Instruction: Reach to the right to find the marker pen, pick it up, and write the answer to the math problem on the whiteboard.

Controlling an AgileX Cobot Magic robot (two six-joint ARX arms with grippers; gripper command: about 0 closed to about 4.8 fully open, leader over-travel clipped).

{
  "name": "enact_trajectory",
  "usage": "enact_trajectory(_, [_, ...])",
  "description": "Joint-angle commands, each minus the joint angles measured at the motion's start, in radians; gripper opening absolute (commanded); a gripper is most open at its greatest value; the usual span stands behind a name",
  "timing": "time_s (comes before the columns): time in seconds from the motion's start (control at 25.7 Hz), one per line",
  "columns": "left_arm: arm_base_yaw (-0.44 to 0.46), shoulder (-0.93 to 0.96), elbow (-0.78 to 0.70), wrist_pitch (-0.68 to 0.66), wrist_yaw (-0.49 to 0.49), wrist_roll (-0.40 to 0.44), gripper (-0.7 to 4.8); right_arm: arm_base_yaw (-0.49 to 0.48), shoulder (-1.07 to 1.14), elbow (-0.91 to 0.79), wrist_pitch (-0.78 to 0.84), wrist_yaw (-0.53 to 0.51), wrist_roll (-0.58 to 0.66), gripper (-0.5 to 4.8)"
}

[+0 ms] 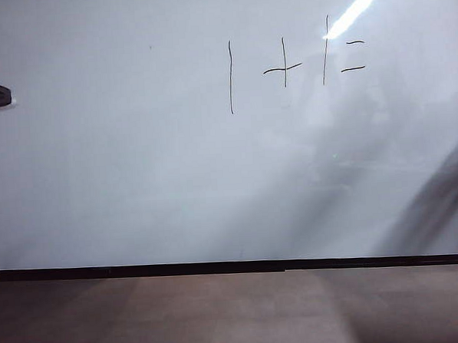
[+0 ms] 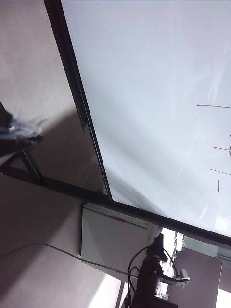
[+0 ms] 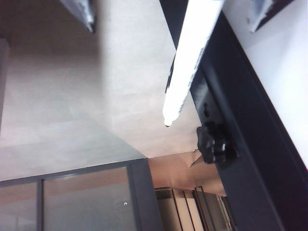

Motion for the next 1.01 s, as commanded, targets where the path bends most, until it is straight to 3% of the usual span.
enact_trajectory(0.04, [0.001,0.001,0.001,0.010,0.001,0.005,-0.05,0.003,0.008,0.021,0.014,-0.026,-0.027,3.70])
enact_trajectory(0.23, [0.001,0.001,0.001,0.010,0.001,0.005,-0.05,0.025,0.014,0.057,-0.030,-0.033,-0.068,3.60])
enact_trajectory(0.35, [0.001,0.001,0.001,0.010,0.001,0.005,-0.04,0.045,0.014,0.068,-0.078,-0.026,-0.120,3.12])
enact_trajectory(0.55, [0.001,0.001,0.001,0.010,0.001,0.005,-0.04,0.050,0.014,0.068,-0.089,-0.021,-0.134,3.03])
enact_trajectory(0.62, [0.001,0.001,0.001,0.010,0.001,0.005,-0.05,0.050,0.014,0.068,-0.089,-0.021,-0.135,2.60])
enact_trajectory(0.78, [0.001,0.001,0.001,0.010,0.001,0.005,-0.05,0.049,0.014,0.068,-0.089,-0.021,-0.135,2.59])
enact_trajectory(1.01, [0.001,0.001,0.001,0.010,0.001,0.005,-0.05,0.049,0.014,0.068,-0.089,0.024,-0.135,1.48])
